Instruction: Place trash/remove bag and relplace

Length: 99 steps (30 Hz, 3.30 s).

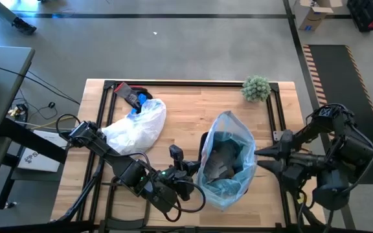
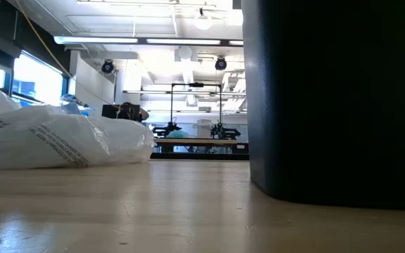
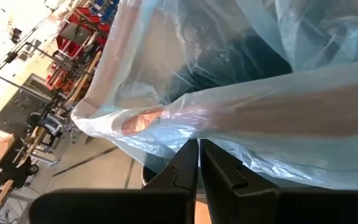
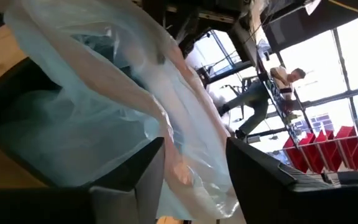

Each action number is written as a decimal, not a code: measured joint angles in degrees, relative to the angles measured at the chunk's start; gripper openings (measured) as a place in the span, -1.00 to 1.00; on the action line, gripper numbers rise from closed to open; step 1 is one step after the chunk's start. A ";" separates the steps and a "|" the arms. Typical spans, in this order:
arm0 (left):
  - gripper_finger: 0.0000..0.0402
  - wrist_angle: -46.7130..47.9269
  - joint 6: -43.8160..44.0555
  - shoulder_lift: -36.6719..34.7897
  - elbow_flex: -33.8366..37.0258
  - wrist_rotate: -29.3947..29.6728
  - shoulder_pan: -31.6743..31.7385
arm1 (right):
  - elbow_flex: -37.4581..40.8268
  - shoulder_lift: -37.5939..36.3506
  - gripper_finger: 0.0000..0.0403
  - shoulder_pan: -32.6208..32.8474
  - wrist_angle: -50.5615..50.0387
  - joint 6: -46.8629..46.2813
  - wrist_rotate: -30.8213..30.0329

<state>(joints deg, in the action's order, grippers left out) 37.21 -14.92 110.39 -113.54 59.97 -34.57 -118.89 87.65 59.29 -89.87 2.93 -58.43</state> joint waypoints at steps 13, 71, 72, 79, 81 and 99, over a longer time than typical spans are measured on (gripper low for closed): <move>-1.00 1.20 2.38 -0.02 0.24 -1.41 -0.02 | 0.59 -0.08 -0.56 -1.35 -0.11 0.49 3.56; -1.00 -0.37 -0.70 -0.04 -0.07 8.68 -4.15 | -8.41 0.13 -1.00 -10.12 70.90 51.35 -23.99; -1.00 -0.35 -0.68 -0.04 -0.07 8.66 -4.11 | -8.95 0.11 -1.00 -10.56 75.98 55.36 -21.76; -1.00 -0.13 -0.15 -0.04 -0.07 7.98 -4.44 | -12.36 -0.16 -1.00 -11.41 91.41 67.27 -13.47; -1.00 -0.12 -0.09 -0.04 -0.07 7.99 -4.75 | -12.39 -0.22 -1.00 -11.41 88.92 65.03 -14.81; -0.96 -15.24 1.69 -2.99 -3.45 13.61 -5.85 | 2.26 0.07 -1.00 -8.13 12.59 -25.45 0.41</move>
<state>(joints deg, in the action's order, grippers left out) 21.97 -13.23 107.40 -116.99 73.58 -40.42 -116.63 87.72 51.16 -77.28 -22.52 -58.03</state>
